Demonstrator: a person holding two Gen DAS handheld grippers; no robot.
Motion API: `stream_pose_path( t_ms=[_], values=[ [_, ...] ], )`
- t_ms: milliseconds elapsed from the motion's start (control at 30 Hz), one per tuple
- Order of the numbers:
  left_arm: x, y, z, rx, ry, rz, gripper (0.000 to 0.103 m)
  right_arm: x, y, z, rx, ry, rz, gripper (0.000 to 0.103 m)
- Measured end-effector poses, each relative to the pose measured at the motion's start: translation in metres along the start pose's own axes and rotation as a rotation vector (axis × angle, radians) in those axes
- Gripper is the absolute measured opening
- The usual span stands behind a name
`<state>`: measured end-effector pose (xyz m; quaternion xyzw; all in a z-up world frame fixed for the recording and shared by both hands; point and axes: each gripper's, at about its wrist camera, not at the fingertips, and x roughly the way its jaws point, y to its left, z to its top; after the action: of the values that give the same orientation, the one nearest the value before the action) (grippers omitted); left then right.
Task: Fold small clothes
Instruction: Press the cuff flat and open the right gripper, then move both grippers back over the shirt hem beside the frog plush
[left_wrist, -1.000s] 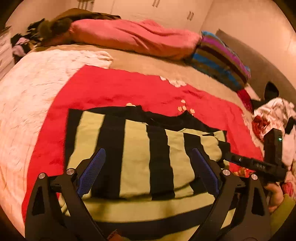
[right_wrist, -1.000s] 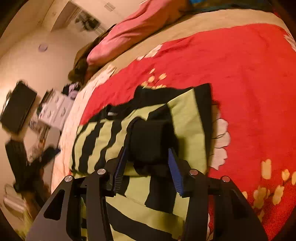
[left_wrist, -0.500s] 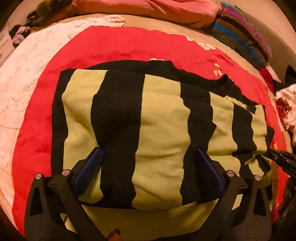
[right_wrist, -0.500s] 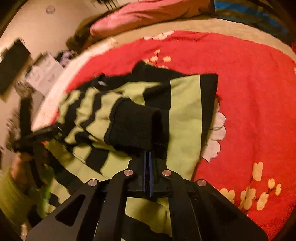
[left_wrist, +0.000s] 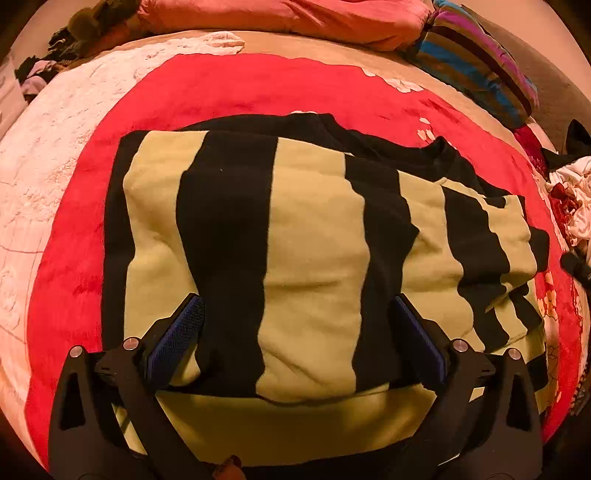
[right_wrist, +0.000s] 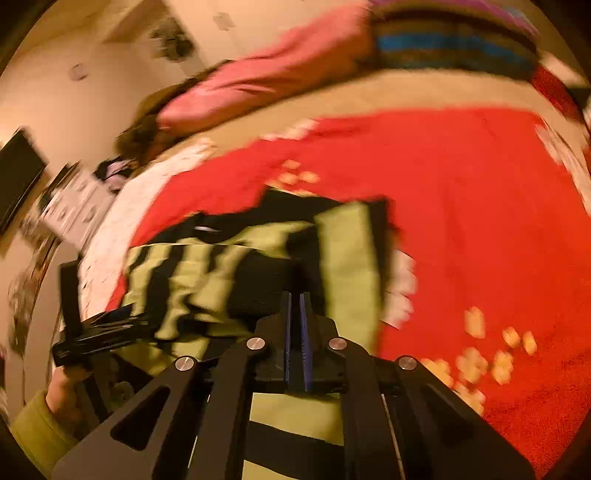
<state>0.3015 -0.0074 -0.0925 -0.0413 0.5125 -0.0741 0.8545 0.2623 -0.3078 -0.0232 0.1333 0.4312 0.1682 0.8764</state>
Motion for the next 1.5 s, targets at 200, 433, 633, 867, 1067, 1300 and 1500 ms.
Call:
stream_pose_path(
  t_ms=[200,433,633,867,1067,1300,1500],
  values=[
    [-0.001,-0.005,-0.008,0.017,-0.004,0.013,0.094,0.043,0.032,0.003,-0.106,0.085,-0.029,0.020],
    [-0.007,-0.006,-0.016,0.027,-0.017,0.010,0.094,0.087,0.003,-0.002,0.021,0.192,-0.085,0.020],
    [-0.016,-0.004,-0.023,-0.008,-0.031,-0.005,0.094,0.082,0.008,-0.004,-0.018,0.183,-0.089,0.023],
    [-0.036,-0.004,-0.030,-0.042,-0.055,-0.026,0.094,0.055,0.007,-0.008,-0.044,0.144,-0.101,0.062],
    [-0.048,-0.007,-0.038,-0.044,-0.068,-0.024,0.094,0.031,-0.008,-0.013,0.042,0.097,-0.060,0.075],
    [-0.069,-0.009,-0.043,-0.062,-0.106,-0.029,0.094,0.004,-0.016,-0.022,0.095,0.055,-0.033,0.081],
    [-0.092,-0.007,-0.047,-0.067,-0.139,-0.013,0.094,-0.019,-0.010,-0.036,0.085,0.038,-0.019,0.081]
  ],
)
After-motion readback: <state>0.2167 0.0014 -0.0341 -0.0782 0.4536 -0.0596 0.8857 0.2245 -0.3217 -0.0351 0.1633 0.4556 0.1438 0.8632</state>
